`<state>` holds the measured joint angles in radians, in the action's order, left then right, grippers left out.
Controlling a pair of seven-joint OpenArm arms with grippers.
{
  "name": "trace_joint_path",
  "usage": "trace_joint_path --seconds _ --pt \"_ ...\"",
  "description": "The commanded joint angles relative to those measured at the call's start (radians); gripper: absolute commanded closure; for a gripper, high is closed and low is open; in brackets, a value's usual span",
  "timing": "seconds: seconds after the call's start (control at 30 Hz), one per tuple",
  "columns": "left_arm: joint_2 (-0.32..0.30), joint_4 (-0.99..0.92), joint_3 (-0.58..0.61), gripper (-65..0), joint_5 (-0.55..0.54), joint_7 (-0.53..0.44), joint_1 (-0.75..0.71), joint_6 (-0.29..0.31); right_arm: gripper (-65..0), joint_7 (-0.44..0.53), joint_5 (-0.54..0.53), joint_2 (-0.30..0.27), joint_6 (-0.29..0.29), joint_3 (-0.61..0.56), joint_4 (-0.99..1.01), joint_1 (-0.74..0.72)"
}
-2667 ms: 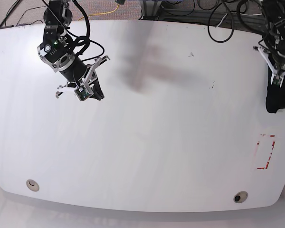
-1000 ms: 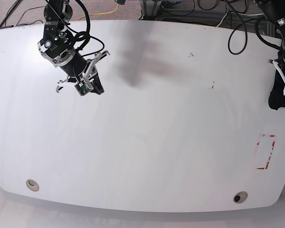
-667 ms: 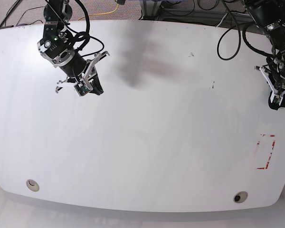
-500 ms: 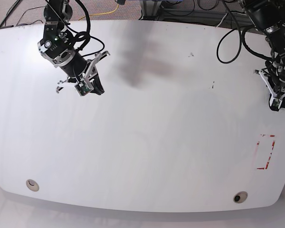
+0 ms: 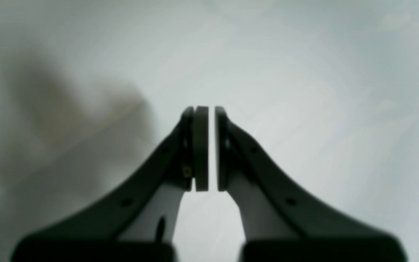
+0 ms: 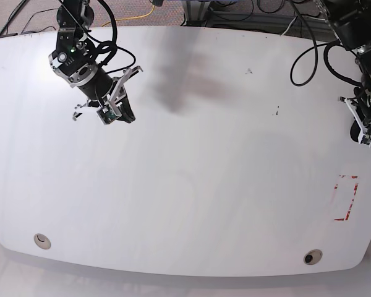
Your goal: Layout the t-shirt on the table in an organized manner, then fold the t-shirt properly
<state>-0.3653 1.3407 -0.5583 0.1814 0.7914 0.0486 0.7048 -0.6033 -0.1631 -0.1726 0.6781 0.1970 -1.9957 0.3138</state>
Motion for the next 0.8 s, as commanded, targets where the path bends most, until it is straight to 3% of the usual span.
trace_joint_path --seconds 0.0,0.17,0.53,0.77 --pt "-0.042 -0.031 -0.006 0.0 -0.004 -0.028 0.04 -0.007 -2.9 0.029 -0.049 -0.012 -0.001 0.028 -0.023 0.0" --pt "-0.071 -0.069 -0.006 0.0 -0.006 -0.073 0.053 -0.007 -2.9 0.029 -0.114 -0.012 0.005 0.057 -0.023 0.0" --pt "-0.067 0.003 -0.006 0.0 -0.007 -0.083 0.055 -0.007 -2.9 0.027 -0.117 -0.014 0.02 0.06 -0.023 -0.003" --pt "0.033 0.207 -0.006 0.0 -0.009 -0.085 0.049 -0.007 -2.9 0.03 -0.115 -0.071 0.018 0.065 -0.018 -0.049"
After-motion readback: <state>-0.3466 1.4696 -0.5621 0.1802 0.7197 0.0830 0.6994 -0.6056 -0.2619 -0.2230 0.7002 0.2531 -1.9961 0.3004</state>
